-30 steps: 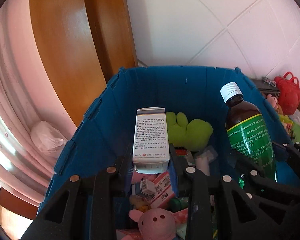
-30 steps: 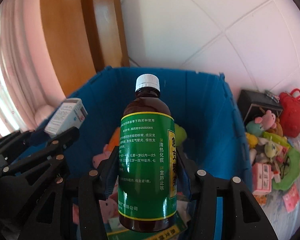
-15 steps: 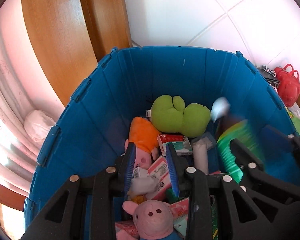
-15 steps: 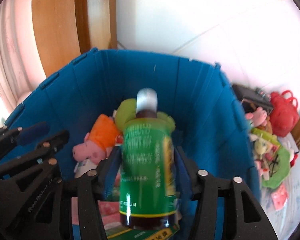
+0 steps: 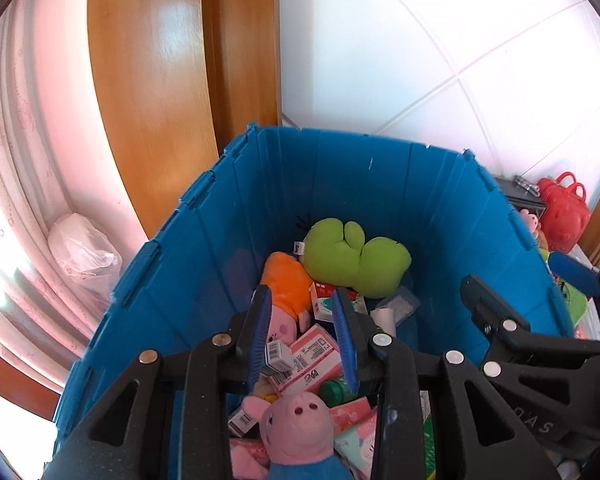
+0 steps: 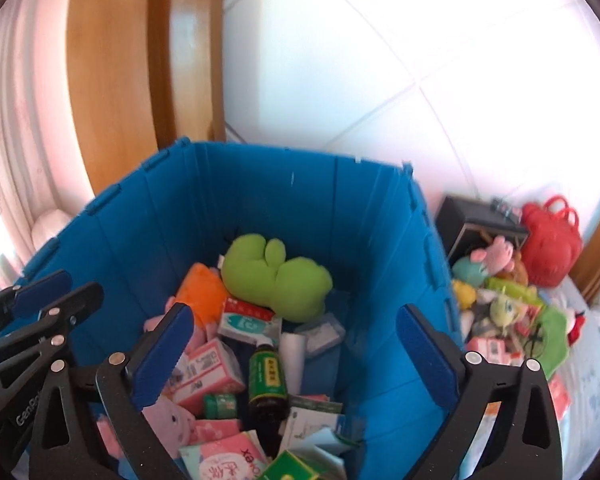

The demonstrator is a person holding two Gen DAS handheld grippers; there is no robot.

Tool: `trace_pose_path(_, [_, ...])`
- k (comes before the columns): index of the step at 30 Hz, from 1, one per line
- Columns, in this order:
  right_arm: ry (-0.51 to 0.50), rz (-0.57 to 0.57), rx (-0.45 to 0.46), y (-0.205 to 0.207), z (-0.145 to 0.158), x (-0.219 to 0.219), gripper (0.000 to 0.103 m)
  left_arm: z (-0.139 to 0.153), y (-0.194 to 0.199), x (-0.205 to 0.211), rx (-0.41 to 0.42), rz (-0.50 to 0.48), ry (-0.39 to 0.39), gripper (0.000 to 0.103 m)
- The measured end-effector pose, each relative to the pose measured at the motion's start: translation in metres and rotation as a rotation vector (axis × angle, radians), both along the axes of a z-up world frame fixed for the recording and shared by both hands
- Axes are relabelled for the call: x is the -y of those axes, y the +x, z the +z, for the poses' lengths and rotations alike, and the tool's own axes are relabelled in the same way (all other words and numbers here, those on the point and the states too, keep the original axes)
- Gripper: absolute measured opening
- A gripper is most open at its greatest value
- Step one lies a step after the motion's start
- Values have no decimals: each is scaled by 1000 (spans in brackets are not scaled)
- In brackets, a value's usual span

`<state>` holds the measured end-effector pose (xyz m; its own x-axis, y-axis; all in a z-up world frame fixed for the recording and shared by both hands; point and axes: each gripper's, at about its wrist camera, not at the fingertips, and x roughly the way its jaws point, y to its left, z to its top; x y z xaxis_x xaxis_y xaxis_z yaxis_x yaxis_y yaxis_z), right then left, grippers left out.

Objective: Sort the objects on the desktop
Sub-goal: 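Withdraw both tools from the crate back toward the heap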

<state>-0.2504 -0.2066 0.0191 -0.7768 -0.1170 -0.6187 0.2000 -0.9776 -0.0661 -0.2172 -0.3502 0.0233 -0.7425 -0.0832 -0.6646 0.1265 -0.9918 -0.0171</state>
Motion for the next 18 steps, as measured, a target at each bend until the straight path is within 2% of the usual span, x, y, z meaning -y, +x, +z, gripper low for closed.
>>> trace_pose_path(6, [33, 40, -71, 37, 21, -5, 103, 16, 41, -4, -88, 22, 2, 31])
trace_pose_path(11, [53, 40, -162, 78, 27, -22, 103, 30, 84, -15, -214, 14, 8, 34])
trace_pose_path(14, [28, 15, -200, 100, 27, -45, 103, 37, 112, -30, -327, -1, 15, 53])
trace_pose_path(16, [-8, -2, -215, 112, 28, -63, 103, 41, 126, -41, -384, -12, 31, 73])
trace_pose_path(18, [-23, -26, -230, 121, 28, -82, 103, 43, 138, -57, -447, -24, 25, 79])
